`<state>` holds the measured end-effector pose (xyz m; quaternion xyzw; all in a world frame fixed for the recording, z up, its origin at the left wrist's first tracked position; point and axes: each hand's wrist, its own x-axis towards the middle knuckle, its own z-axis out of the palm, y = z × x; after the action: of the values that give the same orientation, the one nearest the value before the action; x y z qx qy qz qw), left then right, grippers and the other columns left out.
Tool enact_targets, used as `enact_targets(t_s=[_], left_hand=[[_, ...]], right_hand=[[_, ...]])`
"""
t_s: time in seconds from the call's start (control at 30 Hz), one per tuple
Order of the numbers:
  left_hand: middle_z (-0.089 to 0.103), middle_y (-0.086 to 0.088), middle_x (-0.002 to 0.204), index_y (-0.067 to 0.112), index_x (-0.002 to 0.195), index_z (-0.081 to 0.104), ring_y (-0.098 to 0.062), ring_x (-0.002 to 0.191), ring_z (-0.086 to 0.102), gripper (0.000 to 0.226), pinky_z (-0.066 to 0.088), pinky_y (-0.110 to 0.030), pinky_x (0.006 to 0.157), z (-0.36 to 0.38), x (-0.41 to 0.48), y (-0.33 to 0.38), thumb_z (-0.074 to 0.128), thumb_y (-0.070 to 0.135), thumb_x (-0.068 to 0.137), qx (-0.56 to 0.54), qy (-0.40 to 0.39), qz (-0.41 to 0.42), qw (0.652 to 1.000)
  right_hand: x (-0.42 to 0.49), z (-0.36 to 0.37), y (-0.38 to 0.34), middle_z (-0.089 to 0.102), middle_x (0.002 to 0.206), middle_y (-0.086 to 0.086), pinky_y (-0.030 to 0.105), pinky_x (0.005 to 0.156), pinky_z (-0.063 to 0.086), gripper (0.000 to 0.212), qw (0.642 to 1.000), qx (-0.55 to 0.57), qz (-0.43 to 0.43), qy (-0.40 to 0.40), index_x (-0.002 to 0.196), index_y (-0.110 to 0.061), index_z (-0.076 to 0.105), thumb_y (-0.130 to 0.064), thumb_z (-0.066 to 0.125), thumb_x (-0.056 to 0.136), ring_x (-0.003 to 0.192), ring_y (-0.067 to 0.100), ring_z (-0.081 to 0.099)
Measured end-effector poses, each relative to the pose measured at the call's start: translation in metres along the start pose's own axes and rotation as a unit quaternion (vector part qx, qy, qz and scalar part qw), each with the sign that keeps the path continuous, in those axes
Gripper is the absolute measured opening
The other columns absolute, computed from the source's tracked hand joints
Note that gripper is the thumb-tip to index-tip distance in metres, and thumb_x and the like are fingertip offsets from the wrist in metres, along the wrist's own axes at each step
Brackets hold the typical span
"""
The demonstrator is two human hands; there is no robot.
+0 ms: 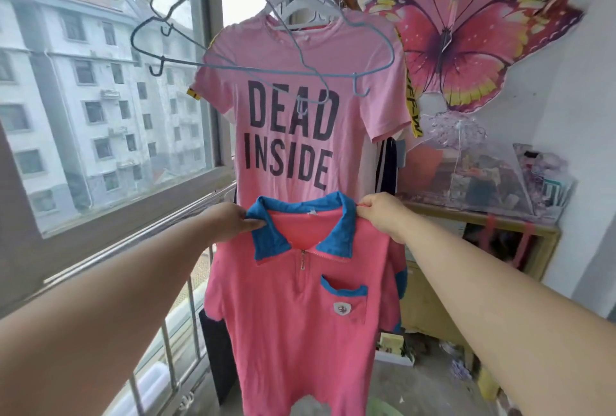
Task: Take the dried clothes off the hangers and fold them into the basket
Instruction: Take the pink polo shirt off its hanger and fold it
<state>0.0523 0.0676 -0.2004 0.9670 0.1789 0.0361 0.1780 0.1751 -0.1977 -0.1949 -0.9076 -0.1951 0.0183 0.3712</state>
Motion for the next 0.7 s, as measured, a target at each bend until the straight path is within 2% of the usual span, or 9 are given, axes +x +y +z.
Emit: enact_targets(t_s=[0.1, 0.17, 0.2, 0.3, 0.37, 0.47, 0.53, 0.6, 0.7], left_hand=[[0.063, -0.004, 0.098, 0.024, 0.103, 0.066, -0.020, 0.084, 0.055, 0.035, 0.041, -0.025, 0.059, 0.008, 0.003, 0.003, 0.059, 0.054, 0.086, -0.124, -0.038, -0.014, 0.992], [0.063, -0.007, 0.096, 0.018, 0.103, 0.067, -0.019, 0.080, 0.055, 0.037, 0.041, -0.027, 0.064, 0.009, 0.005, 0.004, 0.059, 0.051, 0.086, -0.111, -0.030, 0.005, 0.993], [0.063, -0.006, 0.091, 0.016, 0.101, 0.067, -0.018, 0.077, 0.054, 0.037, 0.039, -0.027, 0.063, 0.009, 0.006, 0.003, 0.060, 0.050, 0.087, -0.090, -0.016, 0.015, 0.996], [0.059, -0.002, 0.078, 0.016, 0.090, 0.067, -0.017, 0.070, 0.050, 0.030, 0.034, -0.028, 0.057, 0.005, 0.007, 0.000, 0.063, 0.045, 0.086, -0.088, 0.012, 0.022, 0.996], [0.065, -0.004, 0.087, 0.018, 0.095, 0.068, -0.019, 0.077, 0.057, 0.026, 0.040, -0.029, 0.062, 0.005, 0.007, -0.003, 0.065, 0.043, 0.086, -0.097, 0.024, 0.025, 0.995], [0.070, -0.004, 0.100, 0.021, 0.107, 0.070, -0.022, 0.091, 0.064, 0.029, 0.049, -0.032, 0.077, 0.005, 0.007, -0.004, 0.067, 0.039, 0.085, -0.138, 0.040, 0.020, 0.989], [0.069, -0.002, 0.099, 0.022, 0.109, 0.070, -0.021, 0.090, 0.063, 0.029, 0.048, -0.030, 0.075, 0.005, 0.008, -0.003, 0.067, 0.038, 0.086, -0.149, 0.044, 0.017, 0.988], [0.068, -0.001, 0.098, 0.022, 0.109, 0.070, -0.020, 0.088, 0.062, 0.028, 0.048, -0.030, 0.074, 0.006, 0.008, -0.002, 0.066, 0.038, 0.086, -0.158, 0.042, 0.013, 0.987], [0.070, -0.003, 0.100, 0.021, 0.106, 0.072, -0.021, 0.094, 0.064, 0.030, 0.050, -0.034, 0.085, 0.005, 0.008, 0.000, 0.071, 0.039, 0.082, -0.186, 0.024, 0.003, 0.982]], right_hand=[[-0.001, 0.005, -0.001, 0.055, 0.064, 0.007, 0.023, 0.055, 0.039, 0.022, 0.997, 0.071, 0.028, -0.016, 0.068, -0.007, 0.059, -0.013, 0.058, 0.089, 0.064, 0.021, 0.051], [-0.004, 0.004, -0.003, 0.048, 0.048, 0.000, 0.020, 0.048, 0.034, 0.030, 0.988, 0.136, 0.060, -0.033, 0.056, -0.012, 0.050, -0.008, 0.061, 0.083, 0.052, 0.019, 0.045], [-0.004, 0.003, -0.002, 0.051, 0.047, -0.001, 0.021, 0.051, 0.036, 0.028, 0.984, 0.155, 0.070, -0.045, 0.055, -0.014, 0.052, -0.009, 0.064, 0.080, 0.052, 0.018, 0.048], [-0.004, -0.003, 0.003, 0.068, 0.066, 0.006, 0.031, 0.073, 0.050, 0.008, 0.974, 0.187, 0.081, -0.101, 0.069, -0.014, 0.069, -0.012, 0.071, 0.076, 0.065, 0.023, 0.062], [-0.004, -0.008, 0.007, 0.070, 0.074, 0.011, 0.039, 0.084, 0.051, 0.001, 0.960, 0.218, 0.102, -0.142, 0.076, -0.012, 0.071, -0.013, 0.071, 0.077, 0.069, 0.027, 0.064], [-0.006, -0.012, 0.009, 0.069, 0.070, 0.009, 0.033, 0.074, 0.050, 0.011, 0.937, 0.267, 0.119, -0.192, 0.071, -0.012, 0.071, -0.022, 0.069, 0.075, 0.060, 0.023, 0.062], [-0.009, -0.013, 0.008, 0.073, 0.087, 0.011, 0.034, 0.082, 0.054, 0.037, 0.920, 0.286, 0.118, -0.240, 0.087, -0.010, 0.075, -0.037, 0.083, 0.062, 0.077, 0.025, 0.069], [-0.011, -0.014, 0.006, 0.071, 0.109, 0.010, 0.039, 0.101, 0.047, 0.073, 0.943, 0.199, 0.090, -0.250, 0.105, -0.013, 0.074, -0.051, 0.090, 0.045, 0.107, 0.025, 0.064], [-0.011, -0.007, 0.003, 0.071, 0.108, 0.003, 0.039, 0.103, 0.046, 0.059, 0.984, 0.062, 0.034, -0.164, 0.107, -0.014, 0.074, -0.033, 0.091, 0.054, 0.107, 0.020, 0.063]])
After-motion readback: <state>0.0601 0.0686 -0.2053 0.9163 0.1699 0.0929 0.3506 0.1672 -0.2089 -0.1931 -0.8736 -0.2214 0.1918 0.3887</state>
